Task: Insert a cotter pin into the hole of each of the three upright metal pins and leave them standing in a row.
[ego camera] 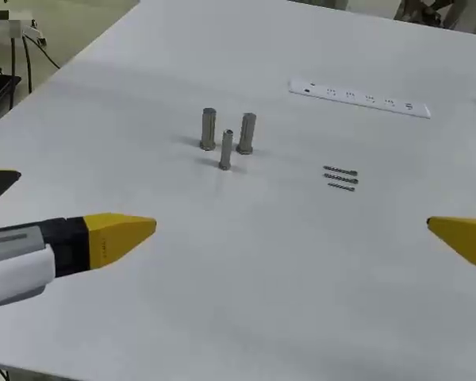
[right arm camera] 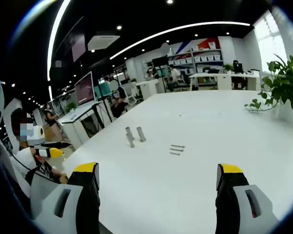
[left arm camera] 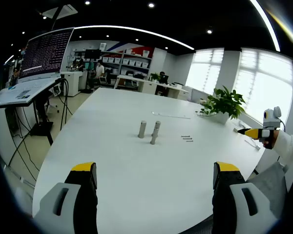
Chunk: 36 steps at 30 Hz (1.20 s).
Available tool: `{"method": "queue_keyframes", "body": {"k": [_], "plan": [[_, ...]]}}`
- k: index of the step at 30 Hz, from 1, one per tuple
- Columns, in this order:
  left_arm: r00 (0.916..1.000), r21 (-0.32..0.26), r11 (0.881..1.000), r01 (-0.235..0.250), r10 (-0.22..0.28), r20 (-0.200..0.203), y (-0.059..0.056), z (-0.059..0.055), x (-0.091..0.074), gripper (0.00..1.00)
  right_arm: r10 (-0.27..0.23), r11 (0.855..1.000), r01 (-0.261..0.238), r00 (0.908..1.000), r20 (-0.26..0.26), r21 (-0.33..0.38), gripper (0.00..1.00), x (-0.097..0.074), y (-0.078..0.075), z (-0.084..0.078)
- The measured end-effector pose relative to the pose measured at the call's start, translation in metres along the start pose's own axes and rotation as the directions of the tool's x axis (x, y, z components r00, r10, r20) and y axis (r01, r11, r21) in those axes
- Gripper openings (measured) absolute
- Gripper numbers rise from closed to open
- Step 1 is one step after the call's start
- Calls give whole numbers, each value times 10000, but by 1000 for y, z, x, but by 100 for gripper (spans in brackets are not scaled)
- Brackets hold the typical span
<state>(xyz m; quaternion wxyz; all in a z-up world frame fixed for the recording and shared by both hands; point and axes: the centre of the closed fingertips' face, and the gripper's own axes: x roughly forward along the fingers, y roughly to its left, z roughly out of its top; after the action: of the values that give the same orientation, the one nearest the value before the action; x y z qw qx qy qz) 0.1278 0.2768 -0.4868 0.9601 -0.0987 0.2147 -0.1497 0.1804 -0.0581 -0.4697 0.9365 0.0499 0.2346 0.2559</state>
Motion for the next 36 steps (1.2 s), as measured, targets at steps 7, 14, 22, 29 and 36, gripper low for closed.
{"method": "queue_keyframes", "body": {"k": [7,14,22,29,36], "plan": [[9999,119,9999,-117,116,45,2,4,2,99,-42,9998,44,10000,-80,190,99,-3,-2,-7],[9999,-24,9999,-118,118,-81,1,0,4,99,-220,9995,222,9997,-79,230,94,-10,-10,-5],[9995,301,9994,190,-183,-238,-6,-2,5,99,-83,9998,81,9999,85,173,95,-8,-6,-5],[9988,170,9995,272,-265,-408,-6,-5,6,99,356,9993,-356,9994,-24,139,98,-1,6,-6],[9986,128,9996,255,-249,-468,-6,-7,6,99,439,9988,-439,9990,-5,202,99,3,11,-5]]}}
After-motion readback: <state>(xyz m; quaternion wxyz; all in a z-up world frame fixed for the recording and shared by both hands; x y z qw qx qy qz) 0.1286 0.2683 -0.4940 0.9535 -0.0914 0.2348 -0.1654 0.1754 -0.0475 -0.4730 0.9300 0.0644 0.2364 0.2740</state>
